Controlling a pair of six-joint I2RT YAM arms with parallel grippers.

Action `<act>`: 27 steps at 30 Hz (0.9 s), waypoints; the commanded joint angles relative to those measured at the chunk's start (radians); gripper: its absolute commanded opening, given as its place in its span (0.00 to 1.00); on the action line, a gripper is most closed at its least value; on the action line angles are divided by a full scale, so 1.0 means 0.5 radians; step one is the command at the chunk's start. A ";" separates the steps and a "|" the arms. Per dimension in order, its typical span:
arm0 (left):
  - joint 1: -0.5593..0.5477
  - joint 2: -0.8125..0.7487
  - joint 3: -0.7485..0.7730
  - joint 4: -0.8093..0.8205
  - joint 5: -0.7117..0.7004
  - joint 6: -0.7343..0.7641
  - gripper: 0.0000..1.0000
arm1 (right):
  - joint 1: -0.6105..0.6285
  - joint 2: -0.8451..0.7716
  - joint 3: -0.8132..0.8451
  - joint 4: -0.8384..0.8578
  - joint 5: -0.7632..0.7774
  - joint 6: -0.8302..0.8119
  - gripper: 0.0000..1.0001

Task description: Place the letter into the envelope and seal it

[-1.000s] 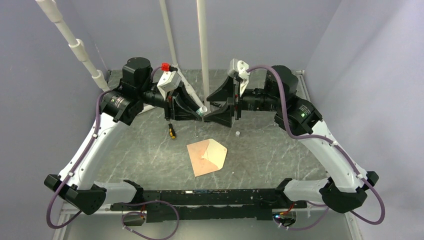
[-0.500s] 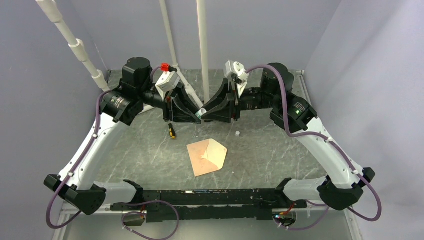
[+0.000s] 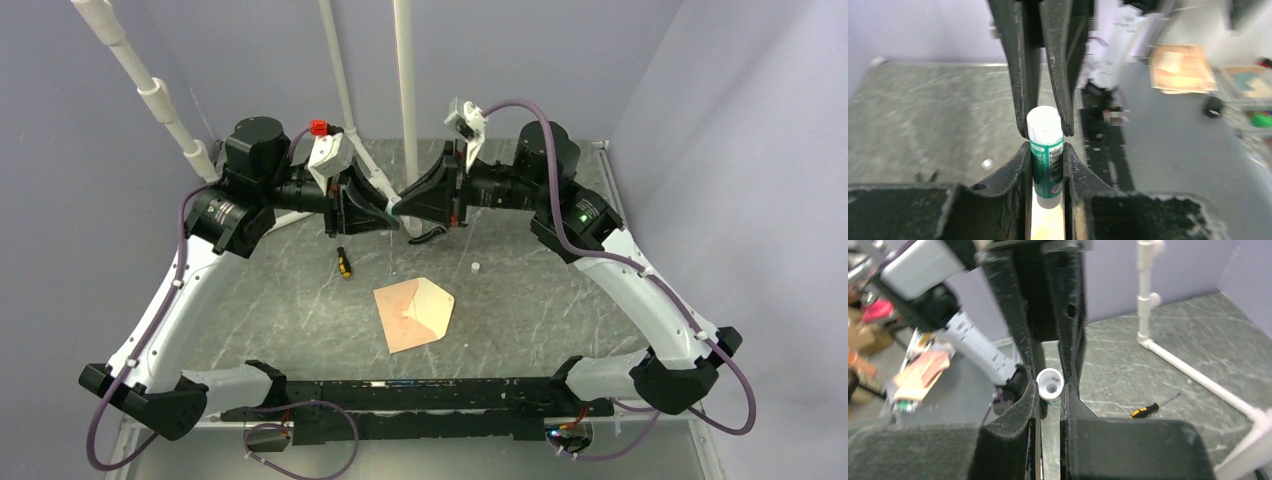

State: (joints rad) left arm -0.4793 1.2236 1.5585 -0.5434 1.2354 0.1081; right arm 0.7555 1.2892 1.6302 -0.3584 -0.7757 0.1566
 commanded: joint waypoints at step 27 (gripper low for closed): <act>-0.032 0.051 0.090 -0.377 -0.039 0.434 0.03 | 0.023 -0.063 0.079 -0.144 0.316 -0.085 0.70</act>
State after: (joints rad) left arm -0.4938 1.2232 1.5410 -0.6453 0.9752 0.2543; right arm 0.7742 1.2789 1.5906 -0.3706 -0.3542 0.2951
